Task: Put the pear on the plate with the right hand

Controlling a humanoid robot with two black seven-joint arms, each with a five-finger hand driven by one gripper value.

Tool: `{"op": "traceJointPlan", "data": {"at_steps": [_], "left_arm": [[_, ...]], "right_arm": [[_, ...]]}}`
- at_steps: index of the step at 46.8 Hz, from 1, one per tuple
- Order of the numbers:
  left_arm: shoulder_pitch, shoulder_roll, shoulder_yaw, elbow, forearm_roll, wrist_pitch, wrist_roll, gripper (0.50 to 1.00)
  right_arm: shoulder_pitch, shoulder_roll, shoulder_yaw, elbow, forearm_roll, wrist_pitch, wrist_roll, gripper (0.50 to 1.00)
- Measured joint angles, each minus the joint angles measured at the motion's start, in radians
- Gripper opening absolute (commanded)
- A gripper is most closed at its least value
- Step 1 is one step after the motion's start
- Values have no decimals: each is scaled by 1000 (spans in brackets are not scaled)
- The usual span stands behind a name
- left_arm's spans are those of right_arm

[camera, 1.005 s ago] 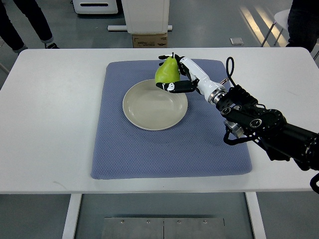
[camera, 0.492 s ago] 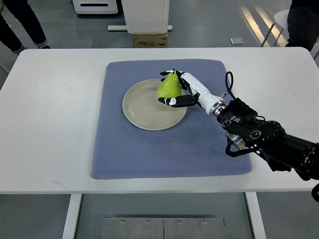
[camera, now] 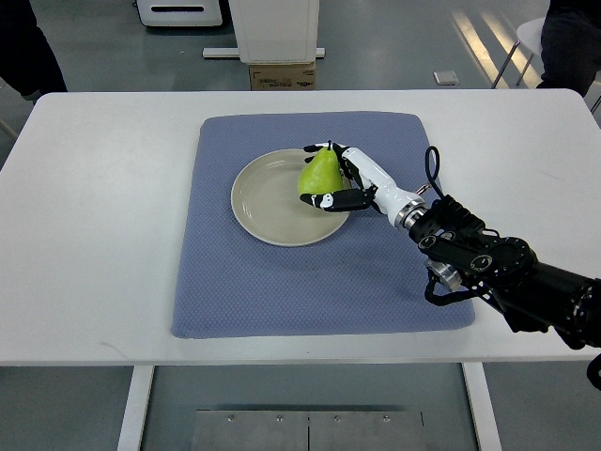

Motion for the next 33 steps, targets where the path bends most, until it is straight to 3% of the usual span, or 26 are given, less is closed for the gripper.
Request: {"op": "traceJointPlan", "data": {"at_steps": [33], "left_arm": [[0,0,0,0,0,0,0,1000]], "right_arm": [[82,0,173,31,6,19,-30,1000]]}}
